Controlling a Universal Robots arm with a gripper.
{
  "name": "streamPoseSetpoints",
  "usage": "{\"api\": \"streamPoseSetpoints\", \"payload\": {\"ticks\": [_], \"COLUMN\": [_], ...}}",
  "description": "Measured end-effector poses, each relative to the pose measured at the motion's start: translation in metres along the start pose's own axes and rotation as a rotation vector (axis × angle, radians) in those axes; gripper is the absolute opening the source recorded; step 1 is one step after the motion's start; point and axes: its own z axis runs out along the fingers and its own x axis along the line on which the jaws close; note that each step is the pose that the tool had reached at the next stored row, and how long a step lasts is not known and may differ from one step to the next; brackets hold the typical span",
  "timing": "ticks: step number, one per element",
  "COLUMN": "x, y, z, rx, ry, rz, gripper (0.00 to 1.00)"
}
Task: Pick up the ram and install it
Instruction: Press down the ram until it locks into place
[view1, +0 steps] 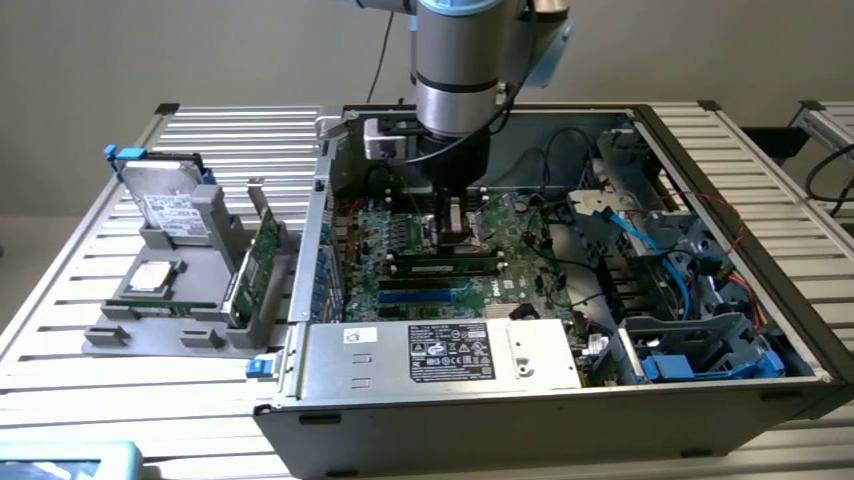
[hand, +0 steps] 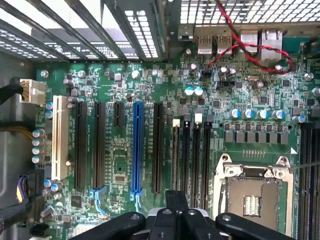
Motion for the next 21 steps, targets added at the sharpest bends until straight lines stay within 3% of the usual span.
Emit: {"api": "streamPoseSetpoints", "payload": {"ticks": [6, 21], "x": [0.0001, 0.0001], "y": [-0.0087, -0.0096], "z": [-0.0008, -0.0009], "rx": [0.0002, -0.0061], "ry": [-0.0002, 0.0000], "rz": [0.000, -0.001], "gripper": [0.11, 0.11]}}
